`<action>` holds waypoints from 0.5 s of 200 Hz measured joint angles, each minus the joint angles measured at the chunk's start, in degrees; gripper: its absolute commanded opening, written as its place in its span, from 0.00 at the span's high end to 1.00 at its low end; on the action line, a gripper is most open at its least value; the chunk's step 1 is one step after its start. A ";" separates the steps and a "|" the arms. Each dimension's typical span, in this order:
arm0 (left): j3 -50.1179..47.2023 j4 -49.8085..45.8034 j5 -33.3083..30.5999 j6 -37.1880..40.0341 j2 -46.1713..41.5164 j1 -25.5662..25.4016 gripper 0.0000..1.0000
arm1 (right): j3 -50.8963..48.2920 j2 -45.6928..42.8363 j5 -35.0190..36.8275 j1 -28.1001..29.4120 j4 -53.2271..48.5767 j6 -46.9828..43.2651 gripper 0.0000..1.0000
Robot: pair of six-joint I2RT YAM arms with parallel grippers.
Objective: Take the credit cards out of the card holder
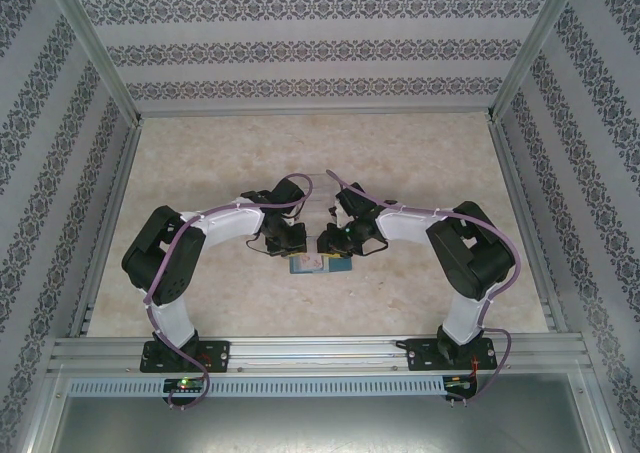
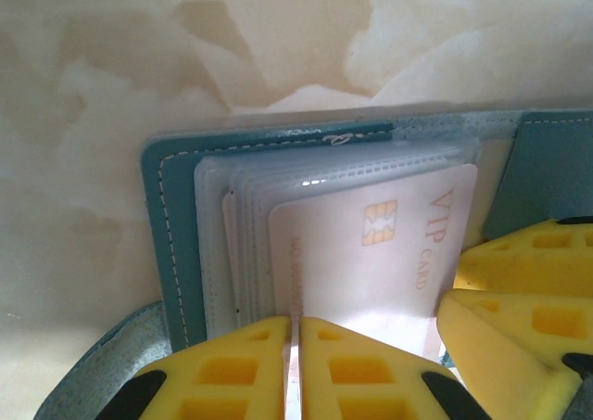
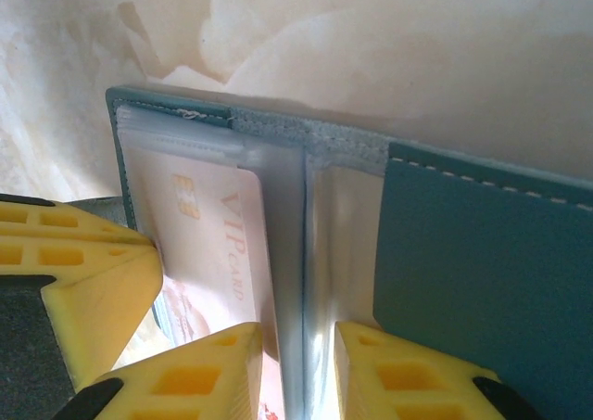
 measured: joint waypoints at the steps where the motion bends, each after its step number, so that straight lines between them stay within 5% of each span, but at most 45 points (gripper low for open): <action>1: 0.00 0.00 0.00 0.00 0.00 0.00 0.88 | 0.02 0.00 0.02 0.00 -0.04 0.00 0.72; 100: 0.00 0.02 0.22 0.11 0.00 0.00 0.89 | 1.55 0.68 1.70 0.76 -2.34 -0.04 0.80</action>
